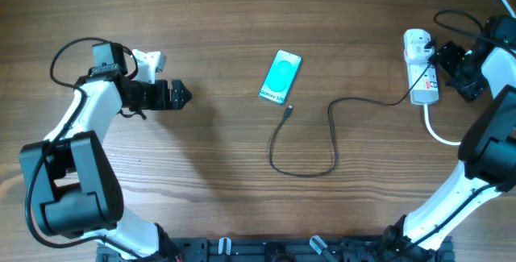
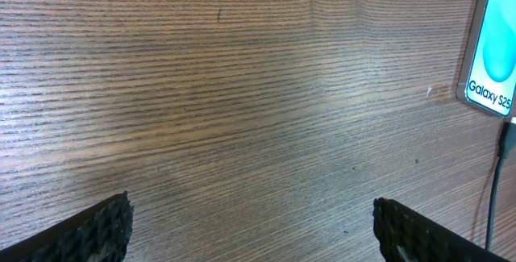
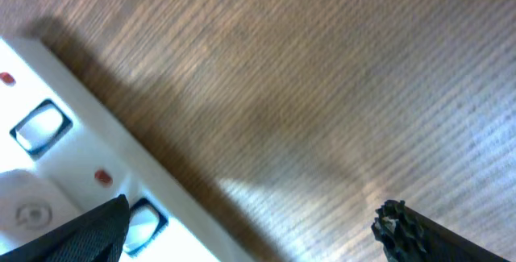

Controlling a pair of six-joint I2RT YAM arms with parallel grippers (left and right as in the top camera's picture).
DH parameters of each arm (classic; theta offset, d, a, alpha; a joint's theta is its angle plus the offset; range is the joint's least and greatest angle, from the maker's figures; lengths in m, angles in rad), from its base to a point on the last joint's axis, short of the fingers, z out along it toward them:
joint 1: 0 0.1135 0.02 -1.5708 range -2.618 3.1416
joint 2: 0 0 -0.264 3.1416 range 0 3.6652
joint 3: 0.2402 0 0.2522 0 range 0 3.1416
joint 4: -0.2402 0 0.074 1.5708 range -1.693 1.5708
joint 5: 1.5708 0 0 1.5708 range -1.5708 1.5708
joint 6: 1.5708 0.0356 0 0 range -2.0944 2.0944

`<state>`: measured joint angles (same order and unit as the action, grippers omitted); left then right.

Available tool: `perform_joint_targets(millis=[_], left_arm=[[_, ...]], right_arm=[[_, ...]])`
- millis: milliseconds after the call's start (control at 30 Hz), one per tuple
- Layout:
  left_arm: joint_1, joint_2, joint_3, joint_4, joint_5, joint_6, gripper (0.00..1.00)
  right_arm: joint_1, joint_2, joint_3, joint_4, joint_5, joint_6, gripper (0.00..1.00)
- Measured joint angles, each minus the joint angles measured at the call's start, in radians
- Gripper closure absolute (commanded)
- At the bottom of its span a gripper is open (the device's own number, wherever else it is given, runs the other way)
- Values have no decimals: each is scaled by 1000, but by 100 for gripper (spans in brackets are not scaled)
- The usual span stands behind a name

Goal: Plug charger to phone and switch on socket

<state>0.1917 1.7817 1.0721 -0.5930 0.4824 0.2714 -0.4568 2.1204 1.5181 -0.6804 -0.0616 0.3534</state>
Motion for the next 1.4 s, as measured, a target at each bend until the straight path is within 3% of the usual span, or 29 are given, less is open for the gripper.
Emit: perform_joint_targets(millis=[567, 833, 1033, 1400], left_arm=[[0, 0, 0, 0, 0, 0, 0], [0, 0, 0, 0, 0, 0, 0], [0, 0, 0, 0, 0, 0, 0], [0, 0, 0, 0, 0, 0, 0]], right_arm=[[10, -9, -2, -22, 25, -29, 0], [17, -47, -10, -111, 80, -175, 0], [31, -55, -20, -117, 69, -202, 0], [29, -55, -25, 40, 73, -209, 0]])
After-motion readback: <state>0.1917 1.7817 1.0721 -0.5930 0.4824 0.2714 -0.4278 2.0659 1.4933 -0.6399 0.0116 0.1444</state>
